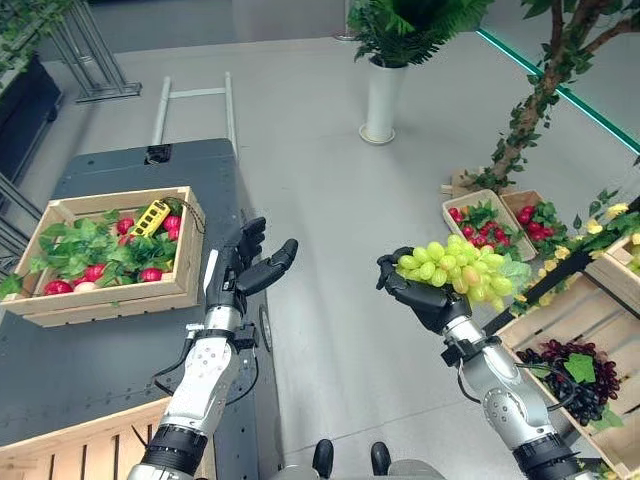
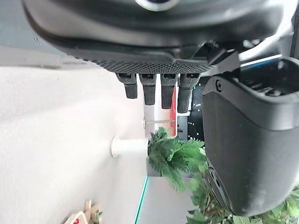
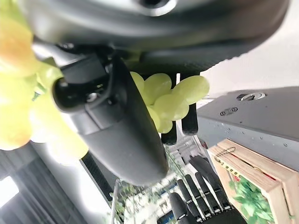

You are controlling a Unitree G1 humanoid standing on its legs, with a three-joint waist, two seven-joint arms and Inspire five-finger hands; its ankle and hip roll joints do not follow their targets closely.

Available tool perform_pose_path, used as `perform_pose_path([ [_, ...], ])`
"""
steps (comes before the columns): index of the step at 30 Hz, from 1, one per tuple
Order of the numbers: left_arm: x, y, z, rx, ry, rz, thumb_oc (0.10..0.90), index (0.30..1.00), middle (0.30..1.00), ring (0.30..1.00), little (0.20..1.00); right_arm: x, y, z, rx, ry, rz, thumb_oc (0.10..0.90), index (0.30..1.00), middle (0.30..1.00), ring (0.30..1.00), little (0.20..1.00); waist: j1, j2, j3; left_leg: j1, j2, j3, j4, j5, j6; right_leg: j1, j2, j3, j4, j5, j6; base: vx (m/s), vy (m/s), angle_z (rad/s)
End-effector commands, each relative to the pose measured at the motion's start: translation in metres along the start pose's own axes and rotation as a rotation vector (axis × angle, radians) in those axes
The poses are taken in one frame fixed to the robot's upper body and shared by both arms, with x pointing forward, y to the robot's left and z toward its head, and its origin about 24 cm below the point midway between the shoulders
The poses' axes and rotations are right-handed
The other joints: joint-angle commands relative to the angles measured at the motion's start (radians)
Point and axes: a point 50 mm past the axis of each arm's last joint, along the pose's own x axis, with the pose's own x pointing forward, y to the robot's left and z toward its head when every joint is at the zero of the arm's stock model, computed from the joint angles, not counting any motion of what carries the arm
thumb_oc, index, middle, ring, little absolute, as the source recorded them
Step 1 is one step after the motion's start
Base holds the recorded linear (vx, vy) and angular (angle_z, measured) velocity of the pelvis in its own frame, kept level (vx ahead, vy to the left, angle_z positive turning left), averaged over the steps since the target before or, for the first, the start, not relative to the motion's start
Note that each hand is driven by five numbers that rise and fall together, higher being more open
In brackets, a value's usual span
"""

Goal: Pick up the fruits from the basket on one side to the basket on the other side

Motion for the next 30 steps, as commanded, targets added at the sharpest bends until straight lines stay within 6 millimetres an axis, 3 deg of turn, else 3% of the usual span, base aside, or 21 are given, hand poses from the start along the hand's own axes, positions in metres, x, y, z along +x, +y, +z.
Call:
perform_pose_path([
  [1, 0.019, 0.000, 0.054, -0.038, -0.272, 0.058, 0.800, 0.900, 0.900, 0.900, 0.900, 0.011, 0.033, 0.063, 0.003, -0.307, 0.222, 0.400, 0.300, 0.300, 0.300, 0.300, -0.006, 0.017, -0.083, 0.030, -0.008, 0.055, 0.003, -0.138, -0.003, -0.041, -0.004, -0.103, 0.076, 0.021, 0.009, -0.15, -0.014, -0.56],
  [2, 0.014, 0.012, 0.053, -0.027, -0.278, 0.131, 0.800, 0.900, 0.900, 0.900, 0.900, 0.016, 0.040, 0.062, 0.024, -0.292, 0.292, 0.400, 0.300, 0.300, 0.300, 0.300, 0.026, 0.022, -0.073, 0.031, 0.011, 0.130, 0.003, -0.139, -0.007, -0.060, -0.046, -0.243, 0.170, 0.025, 0.019, -0.17, -0.014, -0.97],
  [3, 0.013, 0.019, 0.054, -0.022, -0.286, 0.145, 0.800, 0.900, 0.900, 0.900, 0.900, 0.018, 0.043, 0.061, 0.027, -0.292, 0.315, 0.400, 0.300, 0.300, 0.300, 0.300, 0.041, 0.030, -0.071, 0.029, 0.023, 0.160, 0.003, -0.135, -0.003, -0.068, -0.070, -0.284, 0.248, 0.009, 0.012, -0.17, -0.013, -1.33],
  [4, 0.013, 0.021, 0.054, -0.021, -0.286, 0.147, 0.800, 0.900, 0.900, 0.900, 0.900, 0.018, 0.044, 0.061, 0.028, -0.291, 0.319, 0.400, 0.300, 0.300, 0.300, 0.300, 0.043, 0.030, -0.071, 0.028, 0.022, 0.165, 0.003, -0.134, -0.002, -0.072, -0.073, -0.284, 0.271, 0.004, 0.011, -0.11, -0.009, -1.52],
  [5, 0.012, 0.026, 0.054, -0.021, -0.285, 0.150, 0.800, 0.900, 0.900, 0.900, 0.900, 0.019, 0.046, 0.058, 0.031, -0.288, 0.329, 0.400, 0.300, 0.300, 0.300, 0.300, 0.054, 0.033, -0.071, 0.019, 0.022, 0.179, 0.003, -0.126, 0.004, -0.075, -0.083, -0.292, 0.372, -0.006, 0.005, -0.09, -0.042, -1.23],
  [7, 0.011, 0.030, 0.052, -0.020, -0.278, 0.156, 0.800, 0.900, 0.900, 0.900, 0.900, 0.019, 0.047, 0.053, 0.037, -0.278, 0.339, 0.400, 0.300, 0.300, 0.300, 0.300, 0.063, 0.030, -0.074, 0.003, 0.021, 0.193, 0.019, -0.123, 0.003, -0.064, -0.096, -0.300, 0.410, -0.017, -0.002, -0.06, -0.079, -0.73],
  [9, 0.008, 0.036, 0.048, -0.022, -0.267, 0.193, 0.800, 0.900, 0.900, 0.900, 0.900, 0.018, 0.053, 0.044, 0.048, -0.246, 0.374, 0.400, 0.300, 0.300, 0.300, 0.300, 0.084, 0.022, -0.082, -0.013, 0.027, 0.221, 0.038, -0.124, -0.008, 0.010, -0.137, -0.353, 0.335, -0.014, -0.005, 0.03, -0.148, -0.49],
  [10, 0.004, 0.042, 0.046, -0.020, -0.264, 0.233, 0.800, 0.900, 0.900, 0.900, 0.900, 0.018, 0.059, 0.035, 0.058, -0.213, 0.405, 0.400, 0.300, 0.300, 0.300, 0.300, 0.112, 0.014, -0.090, -0.009, 0.038, 0.267, 0.042, -0.136, -0.032, 0.102, -0.180, -0.431, 0.191, -0.014, 0.006, 0.05, -0.177, -0.72],
  [12, 0.002, 0.046, 0.046, -0.021, -0.263, 0.255, 0.800, 0.900, 0.900, 0.900, 0.900, 0.021, 0.063, 0.030, 0.064, -0.195, 0.411, 0.400, 0.300, 0.300, 0.300, 0.300, 0.128, 0.013, -0.090, -0.011, 0.053, 0.318, 0.044, -0.137, -0.051, 0.145, -0.187, -0.482, 0.114, -0.013, 0.016, 0.00, -0.203, -1.17],
  [13, 0.001, 0.052, 0.046, -0.045, -0.252, 0.290, 0.800, 0.900, 0.900, 0.900, 0.900, 0.029, 0.068, 0.027, 0.076, -0.169, 0.403, 0.400, 0.300, 0.300, 0.300, 0.300, 0.146, 0.009, -0.094, -0.014, 0.077, 0.384, 0.039, -0.127, -0.077, 0.192, -0.170, -0.532, -0.019, -0.013, 0.030, -0.04, -0.212, -1.42],
  [18, 0.007, 0.037, 0.049, -0.062, -0.251, 0.233, 0.800, 0.900, 0.900, 0.900, 0.900, 0.031, 0.065, 0.031, 0.065, -0.174, 0.367, 0.400, 0.300, 0.300, 0.300, 0.300, 0.128, 0.002, -0.096, -0.012, 0.102, 0.385, 0.028, -0.107, -0.089, 0.180, -0.149, -0.503, -0.036, -0.024, 0.028, 0.01, -0.144, -0.71],
  [20, 0.009, 0.026, 0.048, -0.052, -0.242, 0.211, 0.800, 0.900, 0.900, 0.900, 0.900, 0.025, 0.055, 0.031, 0.060, -0.180, 0.329, 0.400, 0.300, 0.300, 0.300, 0.300, 0.111, -0.002, -0.100, -0.003, 0.111, 0.369, 0.015, -0.099, -0.094, 0.175, -0.137, -0.490, -0.032, -0.035, 0.025, 0.05, -0.152, -0.22],
  [30, 0.003, 0.030, 0.041, -0.056, -0.215, 0.217, 0.800, 0.900, 0.900, 0.900, 0.900, 0.007, 0.040, 0.028, 0.030, -0.176, 0.267, 0.400, 0.300, 0.300, 0.300, 0.300, 0.056, 0.005, -0.102, 0.024, 0.128, 0.363, 0.003, -0.097, -0.105, 0.135, -0.109, -0.454, -0.040, -0.032, 0.007, 0.00, -0.097, -0.03],
])
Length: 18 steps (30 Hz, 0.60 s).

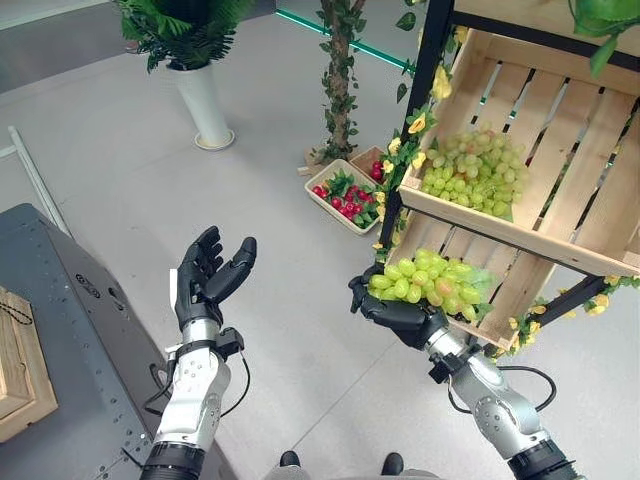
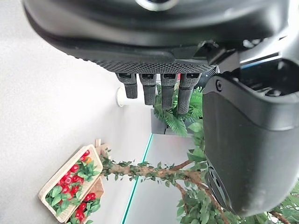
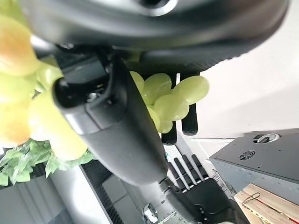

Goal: Pick up the fruits from the basket on one side to the basket on the other side

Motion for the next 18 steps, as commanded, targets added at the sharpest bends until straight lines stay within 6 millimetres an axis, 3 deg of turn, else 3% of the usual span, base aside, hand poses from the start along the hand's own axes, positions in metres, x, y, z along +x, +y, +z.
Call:
perform_pose_path([
  [1, 0.017, -0.004, 0.049, -0.004, -0.245, -0.032, 0.800, 0.900, 0.900, 0.900, 0.900, 0.008, 0.021, 0.054, -0.044, -0.316, 0.124, 0.400, 0.300, 0.300, 0.300, 0.300, -0.021, -0.006, -0.097, -0.042, -0.068, -0.049, 0.002, -0.071, 0.027, 0.068, -0.042, -0.018, 0.011, -0.058, -0.009, -0.02, -0.077, -0.04],
  [8, 0.018, -0.001, 0.045, -0.031, -0.221, 0.021, 0.800, 0.900, 0.900, 0.900, 0.900, 0.004, 0.021, 0.065, -0.086, -0.345, 0.139, 0.400, 0.300, 0.300, 0.300, 0.300, -0.052, -0.014, -0.094, -0.028, -0.041, -0.021, 0.017, -0.070, 0.012, 0.045, -0.008, 0.008, 0.025, -0.072, -0.038, -0.04, -0.161, -0.09],
  [10, 0.014, 0.002, 0.041, -0.041, -0.214, 0.024, 0.800, 0.900, 0.900, 0.900, 0.900, 0.002, 0.020, 0.069, -0.103, -0.335, 0.163, 0.400, 0.300, 0.300, 0.300, 0.300, -0.052, -0.039, -0.080, -0.080, -0.015, -0.010, 0.191, -0.101, 0.000, 0.041, 0.001, 0.031, 0.024, -0.065, -0.068, -0.06, -0.233, -0.13],
  [11, 0.011, 0.003, 0.040, -0.046, -0.217, 0.023, 0.800, 0.900, 0.900, 0.900, 0.900, 0.000, 0.018, 0.069, -0.115, -0.330, 0.171, 0.400, 0.300, 0.300, 0.300, 0.300, -0.047, -0.048, -0.070, -0.133, 0.004, -0.028, 0.315, -0.091, -0.015, 0.042, 0.009, 0.043, 0.019, -0.057, -0.084, -0.06, -0.208, -0.29],
  [13, 0.007, 0.004, 0.041, -0.062, -0.224, 0.022, 0.800, 0.900, 0.900, 0.900, 0.900, -0.003, 0.015, 0.072, -0.143, -0.321, 0.188, 0.400, 0.300, 0.300, 0.300, 0.300, -0.037, -0.056, -0.047, -0.191, 0.011, -0.067, 0.428, -0.078, -0.019, 0.046, 0.019, 0.067, 0.017, -0.050, -0.100, -0.08, -0.097, -0.55],
  [15, 0.005, 0.004, 0.040, -0.073, -0.226, 0.025, 0.800, 0.900, 0.900, 0.900, 0.900, -0.001, 0.014, 0.075, -0.155, -0.315, 0.205, 0.400, 0.300, 0.300, 0.300, 0.300, -0.021, -0.054, -0.029, -0.213, -0.039, -0.137, 0.402, -0.083, 0.007, 0.036, 0.015, 0.097, 0.034, -0.046, -0.098, -0.07, 0.088, -0.78],
  [16, 0.005, 0.004, 0.041, -0.073, -0.232, 0.029, 0.800, 0.900, 0.900, 0.900, 0.900, 0.002, 0.015, 0.077, -0.159, -0.315, 0.216, 0.400, 0.300, 0.300, 0.300, 0.300, -0.009, -0.045, -0.023, -0.208, -0.077, -0.190, 0.323, -0.079, 0.009, 0.036, 0.019, 0.117, 0.044, -0.053, -0.089, 0.01, 0.201, -0.71],
  [17, 0.006, 0.004, 0.044, -0.071, -0.258, 0.048, 0.800, 0.900, 0.900, 0.900, 0.900, 0.010, 0.021, 0.080, -0.180, -0.324, 0.232, 0.400, 0.300, 0.300, 0.300, 0.300, 0.008, -0.030, -0.021, -0.190, -0.111, -0.268, 0.131, -0.048, 0.015, 0.038, 0.031, 0.153, 0.045, -0.062, -0.080, 0.02, 0.174, -0.60],
  [18, 0.006, 0.005, 0.044, -0.066, -0.262, 0.056, 0.800, 0.900, 0.900, 0.900, 0.900, 0.012, 0.022, 0.080, -0.183, -0.324, 0.235, 0.400, 0.300, 0.300, 0.300, 0.300, 0.010, -0.028, -0.020, -0.181, -0.112, -0.278, 0.098, -0.041, 0.018, 0.040, 0.033, 0.161, 0.044, -0.065, -0.081, 0.03, 0.159, -0.67],
])
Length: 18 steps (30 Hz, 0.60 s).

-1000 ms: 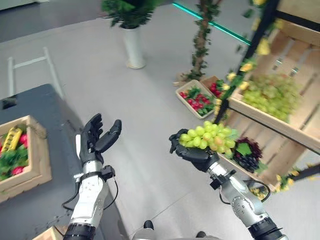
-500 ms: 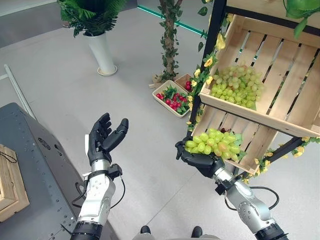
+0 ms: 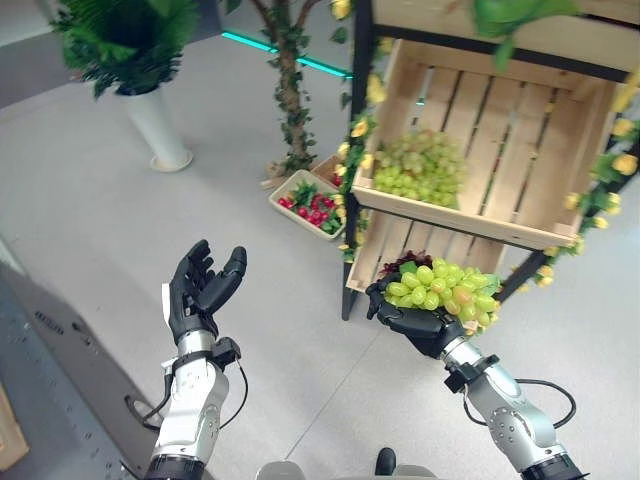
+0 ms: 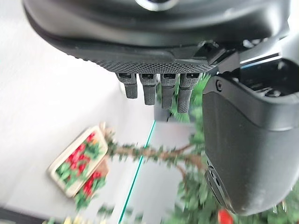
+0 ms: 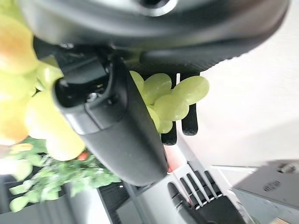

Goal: Pick up the fruits from the basket on one side to the basket on the other side

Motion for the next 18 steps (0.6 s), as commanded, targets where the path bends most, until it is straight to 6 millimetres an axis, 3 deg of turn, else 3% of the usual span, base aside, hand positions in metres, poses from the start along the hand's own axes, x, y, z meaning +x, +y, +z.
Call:
perform_pose_path([
  [1, 0.021, -0.004, 0.062, -0.055, -0.333, 0.005, 0.800, 0.900, 0.900, 0.900, 0.900, 0.029, 0.036, 0.066, -0.129, -0.314, 0.238, 0.400, 0.300, 0.300, 0.300, 0.300, 0.007, 0.018, -0.002, -0.014, -0.062, -0.073, -0.174, 0.051, 0.034, 0.109, 0.061, -0.022, -0.015, -0.073, -0.029, 0.03, 0.096, -0.68],
  [4, 0.023, -0.004, 0.061, -0.059, -0.338, 0.013, 0.800, 0.900, 0.900, 0.900, 0.900, 0.024, 0.038, 0.067, -0.098, -0.331, 0.230, 0.400, 0.300, 0.300, 0.300, 0.300, -0.001, 0.031, -0.022, 0.025, -0.080, -0.103, -0.241, 0.060, 0.050, 0.095, 0.058, -0.034, -0.011, -0.065, -0.015, 0.05, 0.148, -1.03],
  [5, 0.023, -0.005, 0.062, -0.039, -0.358, 0.015, 0.800, 0.900, 0.900, 0.900, 0.900, 0.019, 0.038, 0.066, -0.104, -0.348, 0.222, 0.400, 0.300, 0.300, 0.300, 0.300, -0.013, 0.036, -0.034, 0.039, -0.071, -0.081, -0.268, 0.061, 0.048, 0.086, 0.055, -0.053, -0.012, -0.065, -0.009, 0.06, 0.118, -0.56],
  [10, 0.027, -0.001, 0.060, -0.025, -0.331, 0.013, 0.800, 0.900, 0.900, 0.900, 0.900, 0.012, 0.032, 0.073, -0.121, -0.371, 0.197, 0.400, 0.300, 0.300, 0.300, 0.300, -0.026, 0.041, -0.053, 0.072, -0.075, -0.083, -0.268, 0.039, 0.059, 0.075, 0.050, -0.057, -0.001, -0.071, 0.004, 0.07, 0.078, -0.09],
  [18, 0.028, 0.000, 0.057, -0.008, -0.297, -0.012, 0.800, 0.900, 0.900, 0.900, 0.900, 0.012, 0.037, 0.105, -0.229, -0.458, 0.272, 0.400, 0.300, 0.300, 0.300, 0.300, -0.018, 0.034, -0.064, 0.093, -0.071, -0.065, -0.268, 0.011, 0.072, 0.090, 0.045, -0.055, -0.009, -0.077, 0.006, 0.04, 0.016, 0.00],
])
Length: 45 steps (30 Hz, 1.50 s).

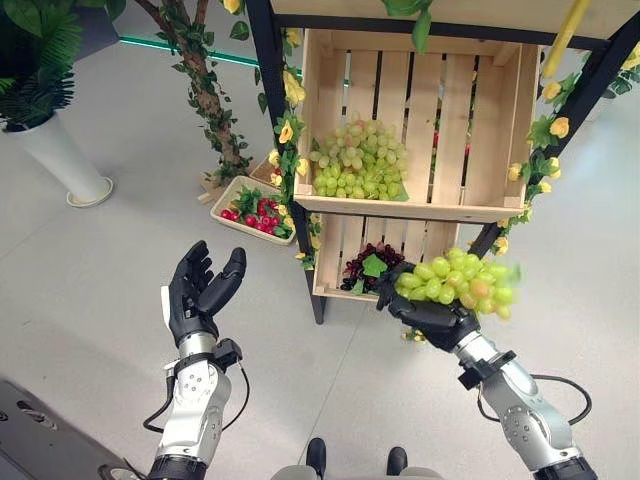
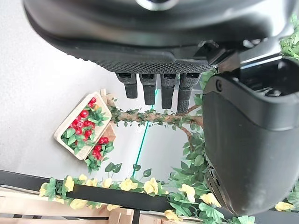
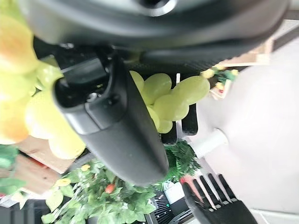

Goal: Pick up the fruits from the basket on one side to the basket on the other side

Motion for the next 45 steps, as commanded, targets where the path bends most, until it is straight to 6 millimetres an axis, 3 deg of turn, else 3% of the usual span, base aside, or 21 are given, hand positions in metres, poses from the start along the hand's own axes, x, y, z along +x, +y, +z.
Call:
perform_pose_path([
  [1, 0.026, -0.004, 0.050, -0.002, -0.249, -0.041, 0.800, 0.900, 0.900, 0.900, 0.900, 0.021, 0.033, 0.085, -0.176, -0.382, 0.271, 0.400, 0.300, 0.300, 0.300, 0.300, 0.006, -0.023, -0.058, 0.039, -0.012, 0.021, 0.003, -0.125, -0.005, 0.060, 0.013, -0.011, 0.049, -0.089, -0.045, 0.03, -0.004, -0.05],
  [10, 0.033, -0.014, 0.043, 0.009, -0.198, -0.101, 0.800, 0.900, 0.900, 0.900, 0.900, 0.042, 0.056, 0.156, -0.314, -0.533, 0.385, 0.400, 0.300, 0.300, 0.300, 0.300, 0.028, -0.043, -0.081, 0.049, -0.004, 0.011, 0.003, -0.136, -0.012, 0.079, 0.018, -0.018, 0.049, -0.104, -0.056, 0.01, -0.002, -0.01],
  [15, 0.037, -0.017, 0.044, 0.009, -0.187, -0.108, 0.800, 0.900, 0.900, 0.900, 0.900, 0.059, 0.058, 0.180, -0.309, -0.540, 0.352, 0.400, 0.300, 0.300, 0.300, 0.300, 0.047, -0.054, -0.093, 0.054, -0.003, -0.008, 0.003, -0.136, -0.016, 0.091, 0.022, -0.029, 0.048, -0.111, -0.062, 0.04, -0.005, 0.06],
  [20, 0.038, -0.022, 0.047, 0.015, -0.208, -0.143, 0.800, 0.900, 0.900, 0.900, 0.900, 0.078, 0.052, 0.197, -0.297, -0.523, 0.279, 0.400, 0.300, 0.300, 0.300, 0.300, 0.078, -0.064, -0.105, 0.055, -0.006, -0.032, 0.003, -0.132, -0.019, 0.103, 0.022, -0.053, 0.046, -0.116, -0.068, 0.04, -0.008, 0.16],
  [27, 0.037, -0.036, 0.063, 0.147, -0.299, -0.314, 0.800, 0.900, 0.900, 0.900, 0.900, 0.103, 0.018, 0.222, -0.287, -0.427, 0.055, 0.400, 0.300, 0.300, 0.300, 0.300, 0.133, -0.074, -0.118, 0.052, -0.012, -0.074, 0.003, -0.126, -0.026, 0.122, 0.021, -0.101, 0.043, -0.122, -0.074, 0.03, 0.001, 0.18],
  [31, 0.037, -0.039, 0.063, 0.156, -0.300, -0.345, 0.800, 0.900, 0.900, 0.900, 0.900, 0.112, 0.000, 0.228, -0.240, -0.360, -0.032, 0.400, 0.300, 0.300, 0.300, 0.300, 0.148, -0.076, -0.123, 0.050, -0.012, -0.084, 0.003, -0.124, -0.029, 0.129, 0.021, -0.113, 0.034, -0.119, -0.077, 0.03, 0.021, 0.16],
  [33, 0.037, -0.040, 0.065, 0.137, -0.294, -0.356, 0.800, 0.900, 0.900, 0.900, 0.900, 0.115, -0.020, 0.223, -0.186, -0.312, -0.096, 0.400, 0.300, 0.300, 0.300, 0.300, 0.164, -0.077, -0.127, 0.046, -0.012, -0.090, 0.003, -0.120, -0.032, 0.133, 0.021, -0.127, 0.026, -0.115, -0.079, 0.02, 0.020, 0.25],
  [37, 0.037, -0.038, 0.065, 0.126, -0.288, -0.350, 0.800, 0.900, 0.900, 0.900, 0.900, 0.117, -0.036, 0.212, -0.131, -0.263, -0.154, 0.400, 0.300, 0.300, 0.300, 0.300, 0.177, -0.075, -0.125, 0.043, -0.012, -0.099, 0.003, -0.117, -0.033, 0.133, 0.021, -0.139, 0.022, -0.112, -0.083, 0.00, 0.008, 0.18],
  [40, 0.037, -0.039, 0.065, 0.122, -0.284, -0.344, 0.800, 0.900, 0.900, 0.900, 0.900, 0.118, -0.055, 0.193, -0.034, -0.218, -0.241, 0.400, 0.300, 0.300, 0.300, 0.300, 0.194, -0.071, -0.120, 0.041, -0.012, -0.111, 0.003, -0.112, -0.034, 0.137, 0.022, -0.154, 0.018, -0.110, -0.088, -0.01, 0.001, 0.12],
  [45, 0.039, -0.039, 0.065, 0.117, -0.284, -0.352, 0.800, 0.900, 0.900, 0.900, 0.900, 0.113, -0.075, 0.188, 0.051, -0.215, -0.319, 0.400, 0.300, 0.300, 0.300, 0.300, 0.212, -0.064, -0.118, 0.038, -0.012, -0.124, 0.003, -0.107, -0.036, 0.142, 0.024, -0.168, 0.014, -0.112, -0.092, -0.01, -0.002, 0.14],
])
